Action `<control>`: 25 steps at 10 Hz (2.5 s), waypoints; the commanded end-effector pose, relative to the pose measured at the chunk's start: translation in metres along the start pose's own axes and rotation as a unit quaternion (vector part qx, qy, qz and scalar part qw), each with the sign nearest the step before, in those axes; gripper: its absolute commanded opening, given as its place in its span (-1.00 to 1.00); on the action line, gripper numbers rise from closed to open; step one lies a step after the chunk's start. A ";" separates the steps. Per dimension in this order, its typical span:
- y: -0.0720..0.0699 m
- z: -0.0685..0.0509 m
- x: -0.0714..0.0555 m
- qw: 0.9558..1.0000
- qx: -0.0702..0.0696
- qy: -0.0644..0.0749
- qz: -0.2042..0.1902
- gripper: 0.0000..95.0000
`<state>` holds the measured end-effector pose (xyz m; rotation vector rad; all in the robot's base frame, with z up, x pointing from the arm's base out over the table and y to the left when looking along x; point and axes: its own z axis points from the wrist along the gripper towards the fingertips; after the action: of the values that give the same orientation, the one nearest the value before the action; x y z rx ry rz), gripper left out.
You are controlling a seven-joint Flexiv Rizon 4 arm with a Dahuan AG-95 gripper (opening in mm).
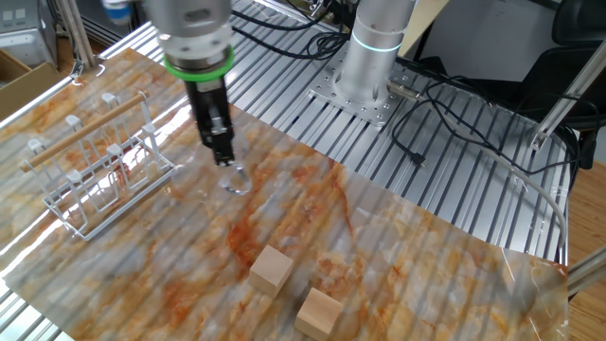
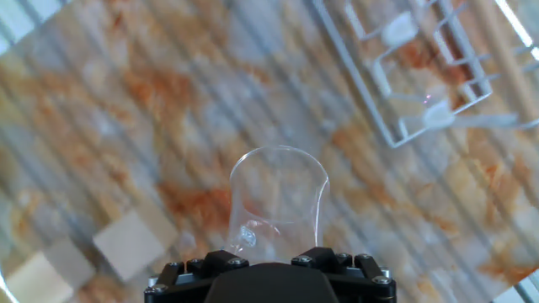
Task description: Put the cup on the cup rack
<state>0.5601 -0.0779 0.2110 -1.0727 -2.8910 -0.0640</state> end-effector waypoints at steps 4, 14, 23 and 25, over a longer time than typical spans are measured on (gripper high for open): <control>-0.015 -0.012 -0.035 0.995 0.002 -0.010 0.101 -1.00; -0.032 -0.019 -0.075 0.994 0.000 0.003 0.108 -1.00; -0.032 -0.018 -0.076 0.985 -0.007 -0.007 0.172 -1.00; -0.032 -0.018 -0.076 0.983 -0.009 -0.019 0.184 -1.00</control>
<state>0.5985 -0.1529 0.2242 -1.6011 -2.6657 -0.0525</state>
